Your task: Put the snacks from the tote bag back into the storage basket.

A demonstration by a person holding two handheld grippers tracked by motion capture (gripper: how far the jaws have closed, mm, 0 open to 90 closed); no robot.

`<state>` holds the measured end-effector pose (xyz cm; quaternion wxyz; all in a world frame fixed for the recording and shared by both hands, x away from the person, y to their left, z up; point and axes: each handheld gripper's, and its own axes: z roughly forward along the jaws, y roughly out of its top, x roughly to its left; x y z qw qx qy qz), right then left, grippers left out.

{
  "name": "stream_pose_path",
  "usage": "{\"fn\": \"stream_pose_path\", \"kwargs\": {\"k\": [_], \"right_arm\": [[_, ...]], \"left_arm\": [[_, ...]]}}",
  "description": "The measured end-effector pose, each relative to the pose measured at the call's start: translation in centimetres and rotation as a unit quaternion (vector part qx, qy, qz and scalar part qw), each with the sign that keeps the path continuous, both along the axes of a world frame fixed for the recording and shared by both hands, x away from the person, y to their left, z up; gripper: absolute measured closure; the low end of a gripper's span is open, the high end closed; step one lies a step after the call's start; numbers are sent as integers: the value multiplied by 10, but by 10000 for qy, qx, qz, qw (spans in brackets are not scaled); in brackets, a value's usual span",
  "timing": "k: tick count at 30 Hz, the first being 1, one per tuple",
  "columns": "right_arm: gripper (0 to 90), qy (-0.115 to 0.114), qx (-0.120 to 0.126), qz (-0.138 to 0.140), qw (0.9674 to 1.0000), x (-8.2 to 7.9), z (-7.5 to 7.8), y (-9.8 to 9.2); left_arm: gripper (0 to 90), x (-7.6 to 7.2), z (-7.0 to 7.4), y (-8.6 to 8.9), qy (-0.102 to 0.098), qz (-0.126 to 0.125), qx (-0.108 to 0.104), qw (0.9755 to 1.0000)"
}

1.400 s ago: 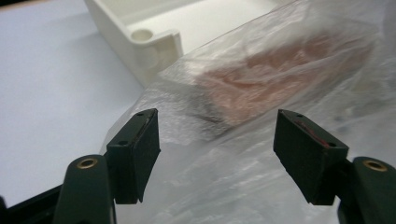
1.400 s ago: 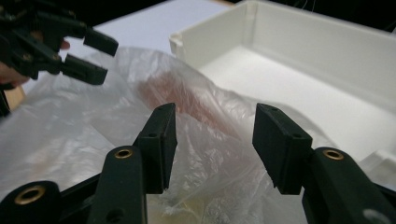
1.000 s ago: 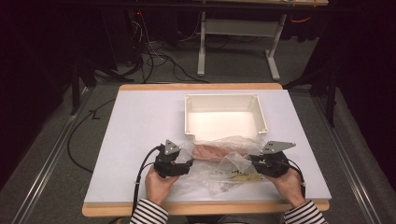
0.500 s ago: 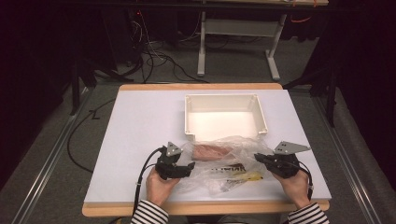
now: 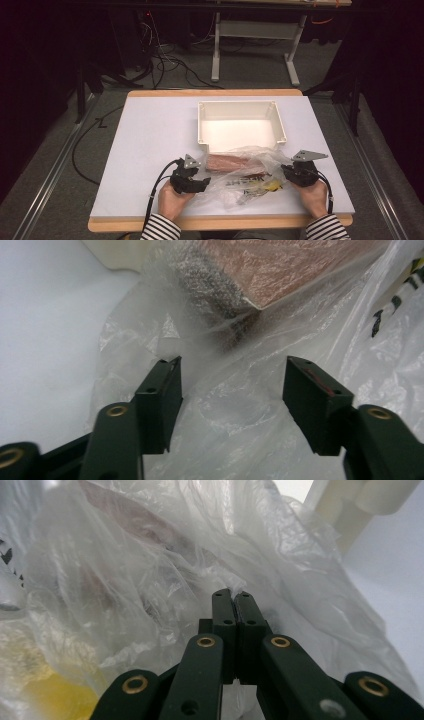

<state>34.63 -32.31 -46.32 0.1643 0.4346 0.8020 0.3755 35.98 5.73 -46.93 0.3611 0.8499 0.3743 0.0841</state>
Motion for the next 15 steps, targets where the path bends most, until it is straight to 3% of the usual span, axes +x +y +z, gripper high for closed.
{"fn": "stream_pose_path", "kwargs": {"k": [5,6,7,9,10,12,15], "right_arm": [[900,61,0,-4,10000,3,-4,1],[900,63,-2,-16,10000,2,-3,1],[900,63,-2,-16,10000,2,-3,1],[900,15,1,-14,10000,1,-2,1],[900,-15,5,-19,10000,0,-1,1],[900,-109,-2,-31,9999,-2,2,0],[900,-215,46,-74,9997,-7,6,-3]], "left_arm": [[606,1,0,-3,55,-78,147,9998],[719,2,0,-3,66,-119,191,9997],[719,1,1,-3,82,-169,249,9995],[851,-1,4,-4,-12,-296,371,9989],[870,-3,6,-3,-54,-289,374,9989],[878,-7,13,0,-166,-264,239,9992],[879,-13,29,10,-510,-202,-159,9984]]}}
